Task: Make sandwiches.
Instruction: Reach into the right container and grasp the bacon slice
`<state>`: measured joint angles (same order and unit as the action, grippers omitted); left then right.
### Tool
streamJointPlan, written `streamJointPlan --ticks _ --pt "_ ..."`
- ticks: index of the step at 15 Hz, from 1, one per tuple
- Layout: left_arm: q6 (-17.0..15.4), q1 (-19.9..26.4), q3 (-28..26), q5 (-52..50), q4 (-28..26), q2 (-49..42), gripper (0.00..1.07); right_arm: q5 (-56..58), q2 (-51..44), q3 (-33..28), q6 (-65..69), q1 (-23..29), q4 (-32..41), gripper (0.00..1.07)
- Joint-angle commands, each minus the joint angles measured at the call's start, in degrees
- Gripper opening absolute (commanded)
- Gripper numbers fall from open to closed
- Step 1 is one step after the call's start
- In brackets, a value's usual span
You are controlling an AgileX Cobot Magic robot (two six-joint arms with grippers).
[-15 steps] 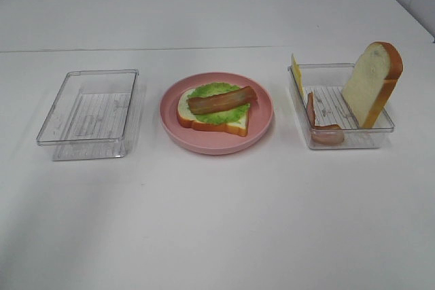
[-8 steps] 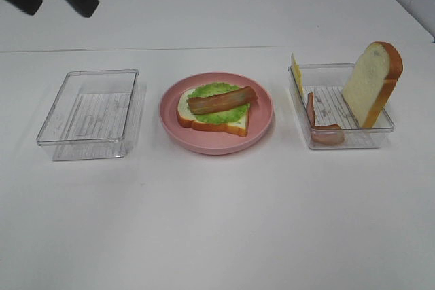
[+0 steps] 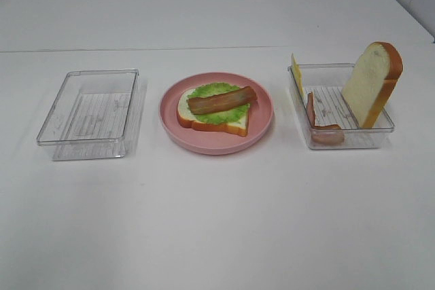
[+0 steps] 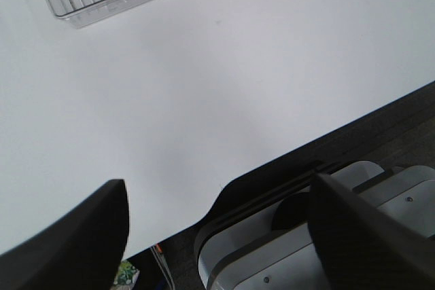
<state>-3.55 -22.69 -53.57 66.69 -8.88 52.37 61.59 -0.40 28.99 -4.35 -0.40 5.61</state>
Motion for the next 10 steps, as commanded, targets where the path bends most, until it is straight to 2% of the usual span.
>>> streamJointPlan --ticks 1,4,8,10 --pt "0.1 -0.4 9.3 -1.7 0.2 -12.5 0.7 -0.7 -0.7 -0.1 -0.5 -0.2 0.2 0.73" --pt "1.2 -0.4 18.0 -1.5 0.3 -29.6 0.7 -0.7 -0.7 -0.1 -0.5 -0.2 0.2 0.73" --pt "1.8 -0.4 20.9 1.2 0.2 -45.7 0.7 -0.7 -0.6 -0.1 0.2 -0.2 -0.5 0.73" --pt "4.8 -0.4 20.9 3.6 0.2 -52.7 0.7 -0.7 -0.1 -0.1 0.6 -0.2 -0.2 0.73"
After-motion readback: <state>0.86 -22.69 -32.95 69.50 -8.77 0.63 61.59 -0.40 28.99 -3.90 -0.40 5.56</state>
